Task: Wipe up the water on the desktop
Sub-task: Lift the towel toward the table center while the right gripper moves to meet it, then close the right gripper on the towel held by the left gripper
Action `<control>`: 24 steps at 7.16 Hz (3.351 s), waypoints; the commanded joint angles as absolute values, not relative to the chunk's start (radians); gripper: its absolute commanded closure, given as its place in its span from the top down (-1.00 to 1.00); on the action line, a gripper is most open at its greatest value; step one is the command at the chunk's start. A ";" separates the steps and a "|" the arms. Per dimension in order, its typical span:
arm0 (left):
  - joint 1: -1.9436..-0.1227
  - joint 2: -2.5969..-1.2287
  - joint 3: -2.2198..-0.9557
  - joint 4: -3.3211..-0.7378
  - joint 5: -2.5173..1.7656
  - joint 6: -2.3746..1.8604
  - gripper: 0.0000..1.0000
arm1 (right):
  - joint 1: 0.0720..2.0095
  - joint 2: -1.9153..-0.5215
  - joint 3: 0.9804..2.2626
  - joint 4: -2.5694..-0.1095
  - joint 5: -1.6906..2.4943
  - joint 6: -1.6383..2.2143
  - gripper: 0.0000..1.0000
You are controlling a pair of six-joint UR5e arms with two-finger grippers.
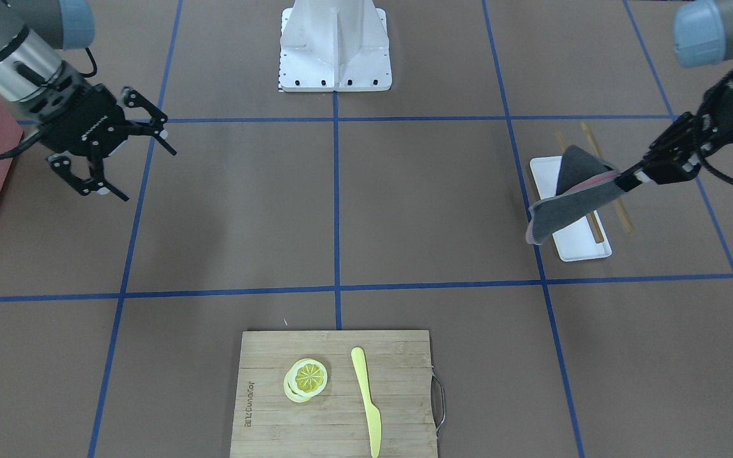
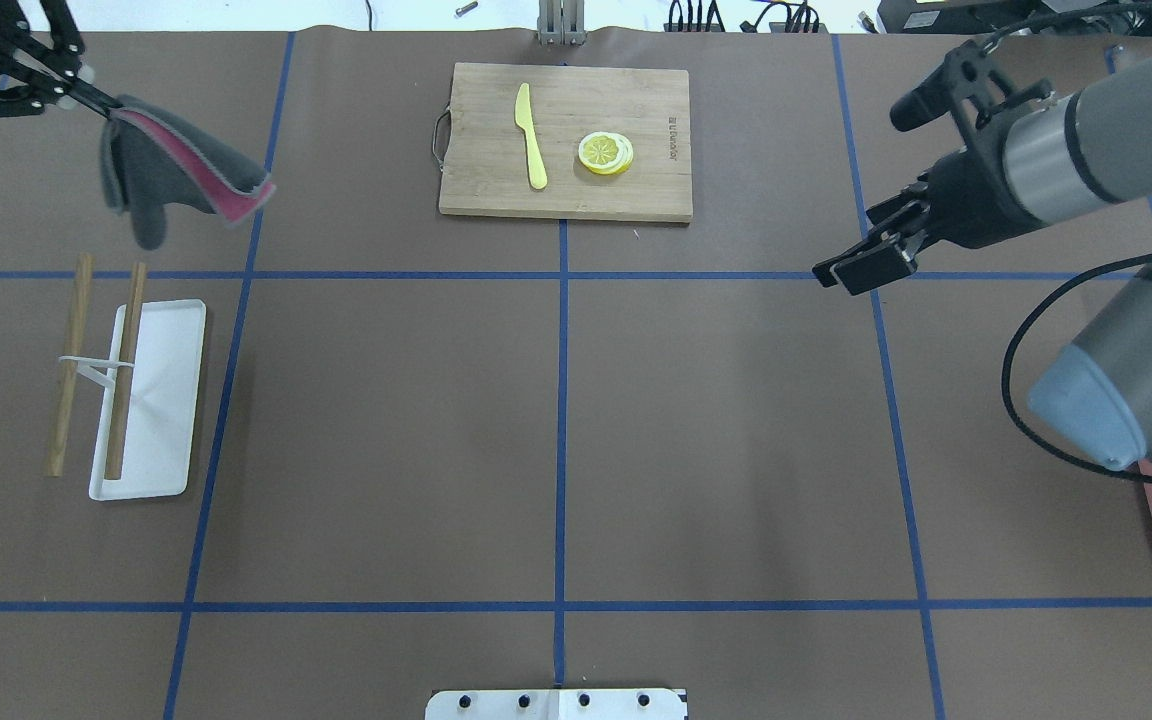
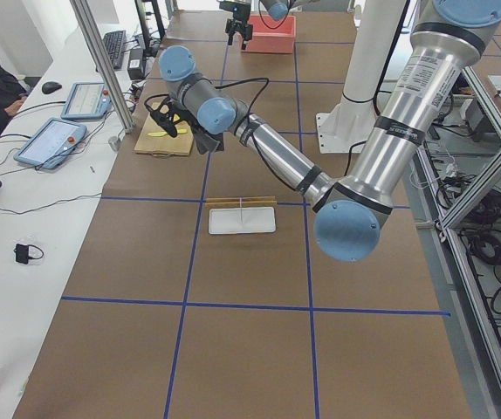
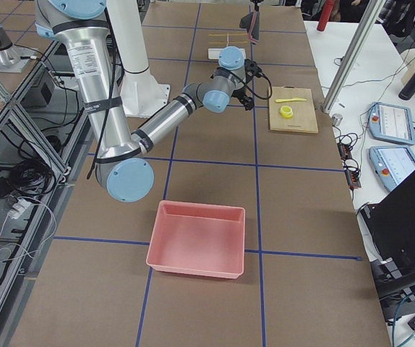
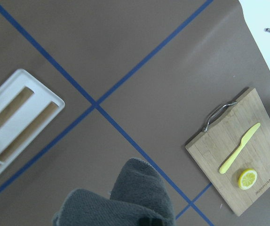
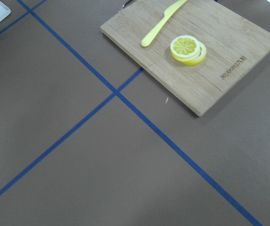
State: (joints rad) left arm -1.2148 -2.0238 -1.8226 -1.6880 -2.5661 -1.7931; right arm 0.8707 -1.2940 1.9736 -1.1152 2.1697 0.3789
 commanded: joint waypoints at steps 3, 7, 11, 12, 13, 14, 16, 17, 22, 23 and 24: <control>-1.014 -2.161 -1.737 -1.786 -2.335 -2.243 -1.00 | 0.600 -1.278 1.971 -0.930 1.880 0.520 1.00; -0.866 -2.318 -1.632 -1.901 -2.226 -2.567 -1.00 | 0.526 -1.214 1.956 -0.933 1.796 0.522 1.00; -0.700 -2.356 -1.664 -1.901 -2.138 -2.686 -1.00 | 0.517 -1.189 1.944 -0.936 1.769 0.526 0.99; -0.668 -2.359 -1.683 -1.901 -2.125 -2.688 -1.00 | 0.518 -1.189 1.944 -0.936 1.769 0.529 0.98; -0.632 -2.355 -1.692 -1.901 -2.105 -2.688 -1.00 | 0.518 -1.187 1.944 -0.936 1.769 0.544 0.85; -0.621 -2.353 -1.704 -1.901 -2.103 -2.688 -1.00 | 0.518 -1.189 1.942 -0.937 1.769 0.554 0.81; -0.621 -2.332 -1.722 -1.901 -2.103 -2.684 -1.00 | 0.518 -1.189 1.940 -0.937 1.769 0.555 0.70; -0.621 -2.313 -1.742 -1.901 -2.103 -2.680 -1.00 | 0.518 -1.189 1.940 -0.937 1.770 0.564 0.46; -0.621 -2.295 -1.752 -1.901 -2.105 -2.669 -1.00 | 0.511 -1.190 1.936 -0.937 1.772 0.581 -0.20; -0.621 -2.296 -1.752 -1.901 -2.105 -2.669 -1.00 | 0.506 -1.190 1.931 -0.936 1.770 0.587 -0.20; -0.621 -2.298 -1.752 -1.901 -2.105 -2.671 -1.00 | 0.503 -1.192 1.931 -0.936 1.770 0.586 -0.18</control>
State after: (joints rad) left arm -0.6214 -2.2962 -1.7519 -1.9006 -2.1046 -2.6695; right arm 0.5079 -1.1909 1.9332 -0.9363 1.7708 0.5837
